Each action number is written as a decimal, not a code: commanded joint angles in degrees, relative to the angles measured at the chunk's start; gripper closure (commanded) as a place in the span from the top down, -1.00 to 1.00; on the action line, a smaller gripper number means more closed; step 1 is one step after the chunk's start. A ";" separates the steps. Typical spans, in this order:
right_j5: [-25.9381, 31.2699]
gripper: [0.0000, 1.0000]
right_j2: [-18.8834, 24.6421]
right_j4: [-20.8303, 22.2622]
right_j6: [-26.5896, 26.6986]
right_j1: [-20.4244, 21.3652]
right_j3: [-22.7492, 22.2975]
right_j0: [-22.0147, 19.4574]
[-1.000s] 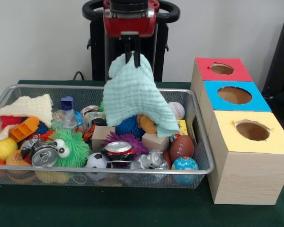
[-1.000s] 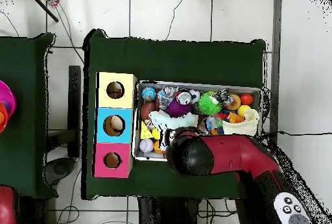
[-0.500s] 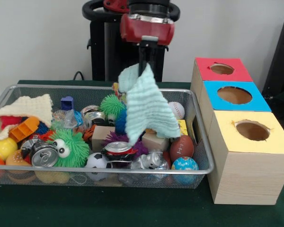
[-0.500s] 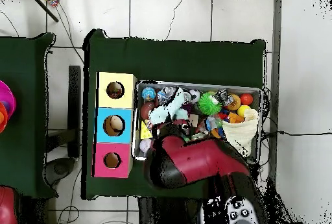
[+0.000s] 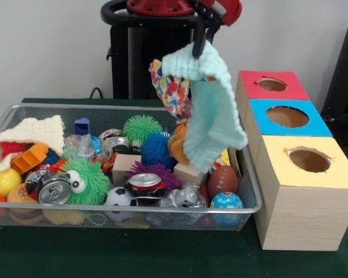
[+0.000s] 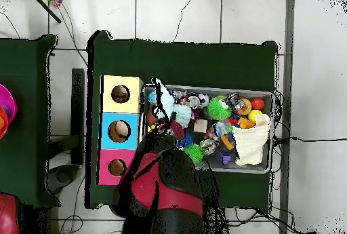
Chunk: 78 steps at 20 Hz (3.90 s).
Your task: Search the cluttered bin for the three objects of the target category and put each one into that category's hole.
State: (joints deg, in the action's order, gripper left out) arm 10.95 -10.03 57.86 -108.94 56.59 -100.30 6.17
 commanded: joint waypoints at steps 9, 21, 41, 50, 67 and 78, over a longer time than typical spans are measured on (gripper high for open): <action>11.49 -1.00 -20.94 33.85 -57.21 -14.31 13.70 12.82; 26.70 -1.00 -7.79 57.28 -76.78 -17.25 7.23 6.82; 25.20 -1.00 -4.46 45.51 -70.11 -18.34 8.90 4.87; 24.06 -1.00 -4.46 38.32 -67.41 -18.81 8.96 4.99; 26.81 -1.00 -4.52 26.14 -64.97 -21.22 8.65 6.92; 26.85 -1.00 -5.18 18.81 -65.14 -23.96 7.79 8.27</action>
State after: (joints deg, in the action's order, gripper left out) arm 38.41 -22.37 84.01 -170.73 35.64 -90.49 14.68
